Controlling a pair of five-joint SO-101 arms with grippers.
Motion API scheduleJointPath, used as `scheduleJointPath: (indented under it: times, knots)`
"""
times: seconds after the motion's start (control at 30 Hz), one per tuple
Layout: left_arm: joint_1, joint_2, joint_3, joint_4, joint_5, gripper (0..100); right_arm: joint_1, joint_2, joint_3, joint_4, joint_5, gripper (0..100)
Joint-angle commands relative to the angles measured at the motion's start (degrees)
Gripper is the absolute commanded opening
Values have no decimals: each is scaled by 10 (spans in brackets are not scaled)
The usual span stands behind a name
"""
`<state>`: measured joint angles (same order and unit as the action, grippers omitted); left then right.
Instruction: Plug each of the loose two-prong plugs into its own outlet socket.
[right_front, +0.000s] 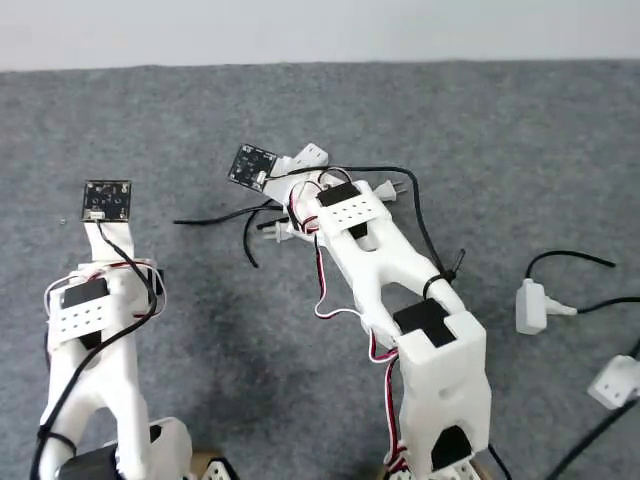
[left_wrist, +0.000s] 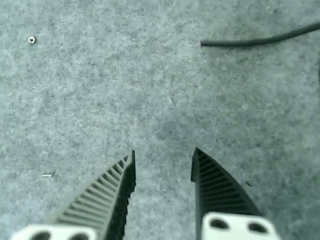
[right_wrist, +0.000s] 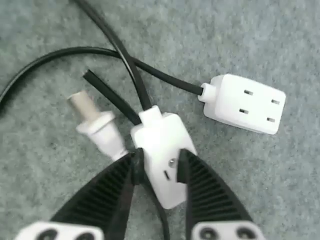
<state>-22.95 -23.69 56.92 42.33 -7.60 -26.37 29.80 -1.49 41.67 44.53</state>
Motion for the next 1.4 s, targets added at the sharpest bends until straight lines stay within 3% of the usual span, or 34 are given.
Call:
scheduleJointPath:
  times: [0.0, 0.23, 0.5, 0.67, 0.83, 1.03, 1.23, 1.37]
  knots:
    - [5, -13, -6, -12, -5, 178, -11, -12, 3, 21, 5, 37]
    - [5, -13, -6, -12, -5, 178, -15, 2, 3, 15, 10, 43]
    - [5, -13, -6, -12, -5, 178, -12, 45, -41, 29, 13, 267]
    - [5, -13, -6, -12, -5, 178, -15, 89, -106, 95, 78, 162]
    - [5, -13, -6, -12, -5, 178, -15, 136, -199, 175, 79, 4]
    - [5, -13, -6, -12, -5, 178, -12, 147, -251, 250, 77, 9]
    - [5, -13, -6, -12, -5, 178, -12, 153, -252, 218, 77, 17]
    - [5, -13, -6, -12, -5, 178, -11, 151, -252, 206, 74, 113]
